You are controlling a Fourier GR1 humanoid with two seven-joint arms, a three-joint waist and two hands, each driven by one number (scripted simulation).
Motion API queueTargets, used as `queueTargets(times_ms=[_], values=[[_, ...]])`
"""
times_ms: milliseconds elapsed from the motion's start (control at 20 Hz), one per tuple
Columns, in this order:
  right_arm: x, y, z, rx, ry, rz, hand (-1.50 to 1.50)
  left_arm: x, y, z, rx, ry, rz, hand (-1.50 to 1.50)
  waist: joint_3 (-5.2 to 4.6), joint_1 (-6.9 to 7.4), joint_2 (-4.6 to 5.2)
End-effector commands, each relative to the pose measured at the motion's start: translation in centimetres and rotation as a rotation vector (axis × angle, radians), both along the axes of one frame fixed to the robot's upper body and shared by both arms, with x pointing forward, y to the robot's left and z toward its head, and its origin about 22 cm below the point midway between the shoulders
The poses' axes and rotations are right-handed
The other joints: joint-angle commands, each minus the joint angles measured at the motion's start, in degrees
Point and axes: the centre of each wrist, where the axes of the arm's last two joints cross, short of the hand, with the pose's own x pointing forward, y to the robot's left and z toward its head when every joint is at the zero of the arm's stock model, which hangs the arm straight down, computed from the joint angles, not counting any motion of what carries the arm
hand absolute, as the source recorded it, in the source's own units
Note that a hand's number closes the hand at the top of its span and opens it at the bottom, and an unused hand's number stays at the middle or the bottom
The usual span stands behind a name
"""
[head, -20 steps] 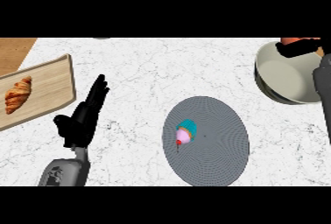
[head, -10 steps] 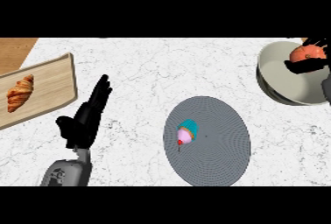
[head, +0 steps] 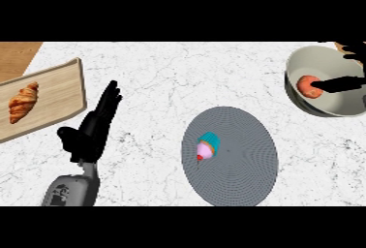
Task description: Pick the squash from the placemat and place it in the bowl
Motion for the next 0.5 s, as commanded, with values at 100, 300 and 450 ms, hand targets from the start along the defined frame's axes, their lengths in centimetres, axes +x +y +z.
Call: queueTargets(times_ms=[100,300,450], values=[[-0.6,-1.7,0.5,0.107,-0.226,-0.021,-1.50,0.2,0.3,0.5,0.008,0.005,0.015,0.00,0.02,-0.04,0.00],[-1.3,-3.1,1.3,0.173,-0.294,-0.064,-1.50,-1.1,1.1,-0.1,-0.001,0.013,0.004,0.00,-0.07,-0.77,-0.45],[-1.3,-4.3,3.3,0.270,-0.273,-0.055,-1.50,0.8,2.1,-0.8,0.015,0.012,0.029,0.00,-0.13,-1.54,-0.48]])
